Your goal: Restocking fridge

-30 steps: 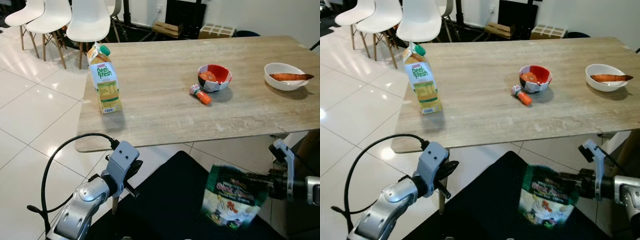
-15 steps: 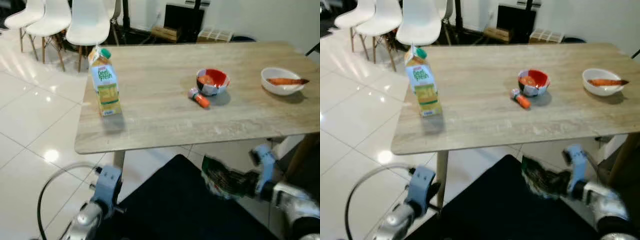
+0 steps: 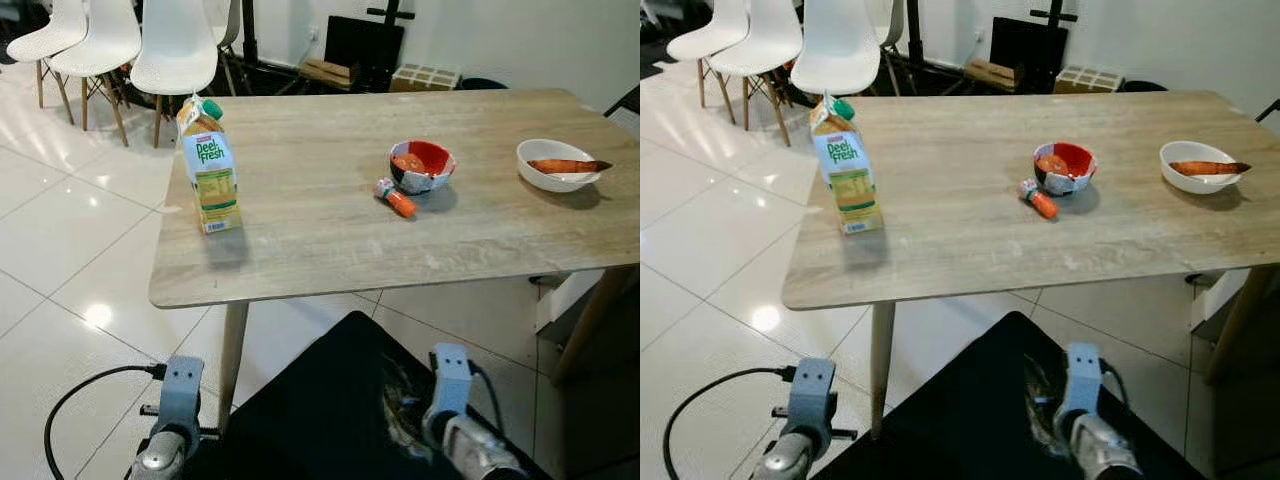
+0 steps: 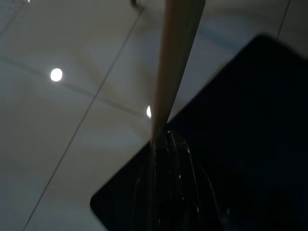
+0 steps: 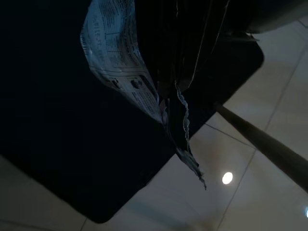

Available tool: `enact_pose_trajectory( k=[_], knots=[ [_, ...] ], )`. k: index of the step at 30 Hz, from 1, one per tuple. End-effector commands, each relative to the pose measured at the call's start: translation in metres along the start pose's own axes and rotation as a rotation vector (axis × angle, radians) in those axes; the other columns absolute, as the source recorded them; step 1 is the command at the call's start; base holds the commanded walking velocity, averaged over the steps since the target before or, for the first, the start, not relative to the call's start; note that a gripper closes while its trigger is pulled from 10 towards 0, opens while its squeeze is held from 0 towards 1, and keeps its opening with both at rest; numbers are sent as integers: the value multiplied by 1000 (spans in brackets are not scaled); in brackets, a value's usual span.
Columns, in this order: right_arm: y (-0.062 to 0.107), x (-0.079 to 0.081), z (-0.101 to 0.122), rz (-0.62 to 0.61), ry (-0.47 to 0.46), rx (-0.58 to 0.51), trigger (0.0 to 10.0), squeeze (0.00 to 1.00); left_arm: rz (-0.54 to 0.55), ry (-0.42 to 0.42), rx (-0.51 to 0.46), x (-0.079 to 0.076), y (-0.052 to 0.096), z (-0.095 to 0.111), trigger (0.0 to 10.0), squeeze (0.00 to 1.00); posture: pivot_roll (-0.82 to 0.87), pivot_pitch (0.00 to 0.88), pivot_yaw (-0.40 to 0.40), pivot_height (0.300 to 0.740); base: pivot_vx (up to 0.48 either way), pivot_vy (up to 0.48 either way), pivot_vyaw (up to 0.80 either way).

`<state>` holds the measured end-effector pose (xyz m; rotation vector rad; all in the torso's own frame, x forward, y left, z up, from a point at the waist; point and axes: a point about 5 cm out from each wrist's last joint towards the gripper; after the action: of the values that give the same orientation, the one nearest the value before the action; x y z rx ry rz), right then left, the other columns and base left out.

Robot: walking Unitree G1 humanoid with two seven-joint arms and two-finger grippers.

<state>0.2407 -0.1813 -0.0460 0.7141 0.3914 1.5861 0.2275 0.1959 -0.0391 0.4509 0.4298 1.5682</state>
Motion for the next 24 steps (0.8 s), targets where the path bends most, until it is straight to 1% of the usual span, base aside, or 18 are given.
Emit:
enact_pose_trajectory(
  k=[1,2,4,5,7,8,9,10,11,12,13,14,16,19,20,24],
  knots=[
    [3,-5,-8,-75,-43,-22,0,0,15,38,23,-3,3,-12,10000,0,-59,37,-50,740,0,0,0],
    [4,-5,-10,-81,-47,-20,0,0,17,39,30,-3,4,-15,10000,0,-52,23,-51,740,0,0,0],
    [5,-6,-12,-83,-50,-17,0,0,17,39,36,-3,5,-17,10000,0,-52,23,-51,740,0,0,0],
    [6,-6,-15,-91,-11,-9,0,0,17,59,57,-4,7,-22,10000,0,-52,12,-51,740,0,0,0],
    [7,-7,-18,-93,17,-5,0,0,14,66,69,-5,9,-27,10000,0,-57,0,-52,740,0,0,0],
    [8,-8,-18,-105,23,-6,1412,0,2,58,78,-7,10,-30,10000,0,-60,0,-52,740,0,0,0],
    [9,-10,-19,-121,19,-9,1529,0,-7,51,89,-9,12,-35,10000,0,-64,0,-55,740,0,0,0],
    [9,-12,-20,-138,18,-10,2118,0,-11,43,97,-11,14,-38,10000,0,-66,0,-56,740,0,0,0],
    [9,-12,-20,-138,18,-10,2118,0,-11,43,97,-11,14,-38,10000,0,-66,0,-56,740,0,0,0],
    [10,-13,-21,-151,31,-3,6510,0,-13,37,103,-12,15,-41,10000,0,-67,0,-57,740,0,0,0],
    [10,-14,-22,-153,50,7,10000,0,-12,32,109,-14,16,-44,10000,0,-66,0,-60,740,0,0,0],
    [10,-14,-22,-153,50,7,10000,0,-12,32,109,-14,16,-44,10000,0,-66,0,-60,740,0,0,0],
    [10,-14,-23,-144,80,21,10000,0,-12,34,117,-17,17,-47,10000,0,-59,0,-63,740,0,0,0],
    [11,-14,-25,-145,91,28,10000,0,-15,37,125,-20,20,-51,10000,0,-51,0,-70,740,0,0,0],
    [11,-15,-26,-146,89,31,10000,0,-15,40,126,-21,21,-53,10000,0,-35,0,-89,740,0,0,0],
    [11,-10,-33,-124,121,66,10000,0,20,47,137,-16,25,-59,10000,0,-30,0,-99,740,0,0,0]
  ],
)
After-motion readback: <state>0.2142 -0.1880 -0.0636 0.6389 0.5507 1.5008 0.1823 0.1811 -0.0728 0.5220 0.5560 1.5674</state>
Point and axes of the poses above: a point about 5 cm out from each wrist's last joint towards the gripper, its own y axis pointing back from the gripper into the wrist, its own z axis along the axis of the wrist's last joint, x = y × z, and after that the axes turned 4 degrees about y, right-handed
